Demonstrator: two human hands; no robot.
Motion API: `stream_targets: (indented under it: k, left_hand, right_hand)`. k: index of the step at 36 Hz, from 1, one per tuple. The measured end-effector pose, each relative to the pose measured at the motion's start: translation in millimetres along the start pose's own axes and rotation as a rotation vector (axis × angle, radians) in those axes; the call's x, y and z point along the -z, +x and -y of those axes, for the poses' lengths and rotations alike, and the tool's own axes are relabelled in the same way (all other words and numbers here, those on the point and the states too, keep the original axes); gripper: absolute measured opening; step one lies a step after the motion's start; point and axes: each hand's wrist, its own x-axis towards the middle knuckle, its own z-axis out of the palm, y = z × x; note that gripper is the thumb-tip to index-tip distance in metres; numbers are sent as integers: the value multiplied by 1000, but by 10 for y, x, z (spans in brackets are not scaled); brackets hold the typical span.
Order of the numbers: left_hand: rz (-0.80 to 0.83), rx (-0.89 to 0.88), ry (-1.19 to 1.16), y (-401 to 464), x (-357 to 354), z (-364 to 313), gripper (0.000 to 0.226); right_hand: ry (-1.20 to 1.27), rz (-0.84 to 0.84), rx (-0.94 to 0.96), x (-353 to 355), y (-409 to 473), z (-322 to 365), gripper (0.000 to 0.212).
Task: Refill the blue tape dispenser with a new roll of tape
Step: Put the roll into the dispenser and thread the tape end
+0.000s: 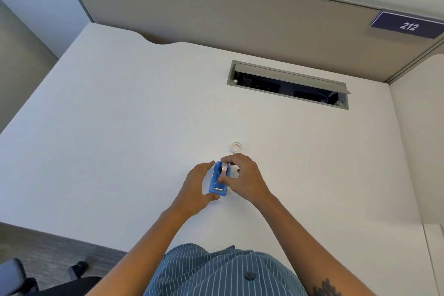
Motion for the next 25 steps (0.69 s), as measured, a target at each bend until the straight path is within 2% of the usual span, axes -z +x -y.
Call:
stream_targets:
  k: [25]
  left_hand:
    - [2, -8, -29, 165, -2, 121, 89]
  right_hand:
    - [-131, -10, -33, -139, 149, -82, 50]
